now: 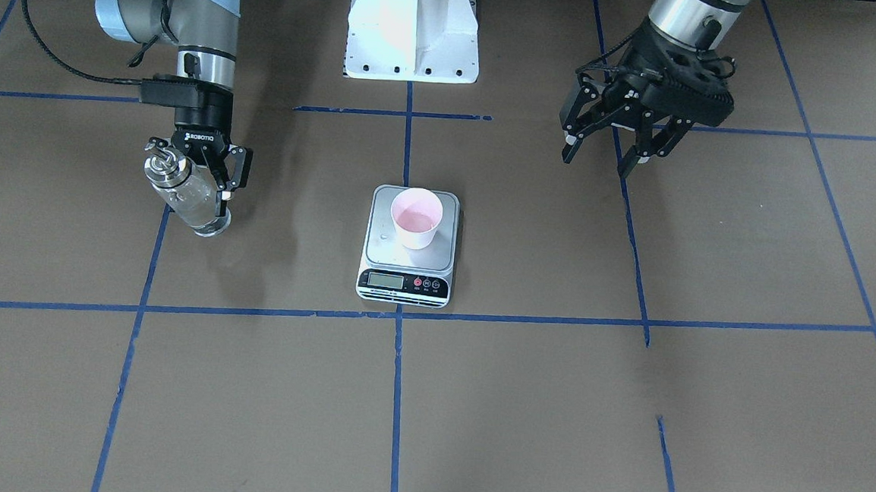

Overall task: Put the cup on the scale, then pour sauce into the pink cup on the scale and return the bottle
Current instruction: 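Turn the bottle upright and carry it back with the right gripper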

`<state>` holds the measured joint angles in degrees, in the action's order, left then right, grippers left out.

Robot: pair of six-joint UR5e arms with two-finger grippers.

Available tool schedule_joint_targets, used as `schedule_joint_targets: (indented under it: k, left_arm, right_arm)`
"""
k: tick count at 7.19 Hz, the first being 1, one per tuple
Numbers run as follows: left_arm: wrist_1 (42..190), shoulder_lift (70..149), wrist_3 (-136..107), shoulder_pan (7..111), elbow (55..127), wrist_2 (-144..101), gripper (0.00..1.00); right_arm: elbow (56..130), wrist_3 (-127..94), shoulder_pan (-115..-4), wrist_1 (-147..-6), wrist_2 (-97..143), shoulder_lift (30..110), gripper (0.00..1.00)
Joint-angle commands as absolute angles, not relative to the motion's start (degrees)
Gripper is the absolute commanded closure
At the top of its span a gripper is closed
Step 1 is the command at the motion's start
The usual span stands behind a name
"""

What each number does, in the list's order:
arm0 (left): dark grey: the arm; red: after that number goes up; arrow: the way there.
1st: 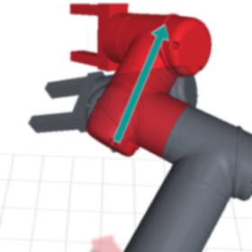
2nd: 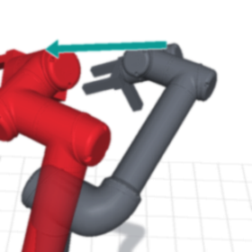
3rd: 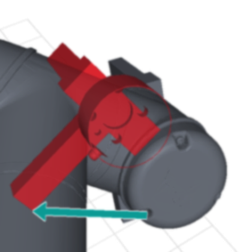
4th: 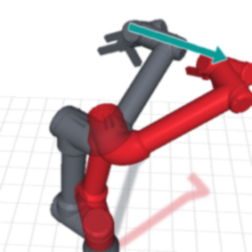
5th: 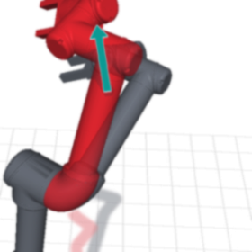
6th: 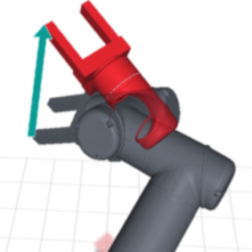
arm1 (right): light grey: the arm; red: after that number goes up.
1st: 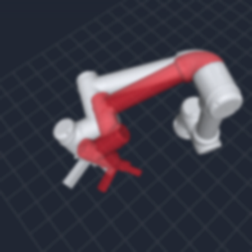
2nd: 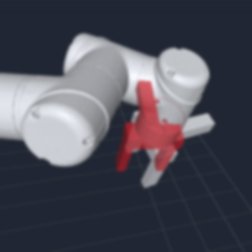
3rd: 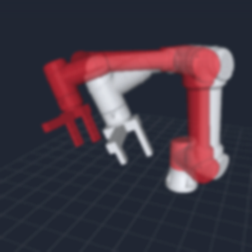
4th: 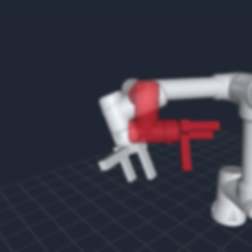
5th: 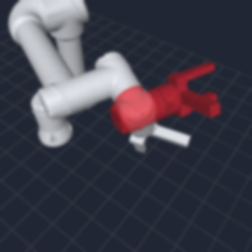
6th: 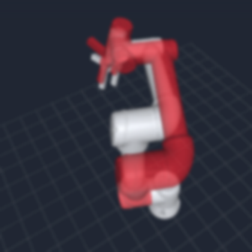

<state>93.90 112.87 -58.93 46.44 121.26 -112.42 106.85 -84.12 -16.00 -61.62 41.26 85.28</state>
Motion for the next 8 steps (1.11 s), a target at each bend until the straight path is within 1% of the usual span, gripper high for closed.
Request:
schedule_joint_targets:
  k: [1,3,8]
  left_arm:
    - [94.0,112.9,-58.9,46.4,121.3,-112.4,0.19]
    - [93.9,112.9,-59.0,46.4,121.3,-112.3,0.19]
    - [93.9,112.9,-59.8,46.4,121.7,-112.1,0.19]
  right_arm:
    - [105.0,-88.8,-16.0,-61.6,40.5,86.3,1.00]
    - [101.5,-89.4,-15.8,-61.6,36.7,86.3,1.00]
    - [101.3,-90.2,-15.0,-61.5,35.8,87.8,1.00]
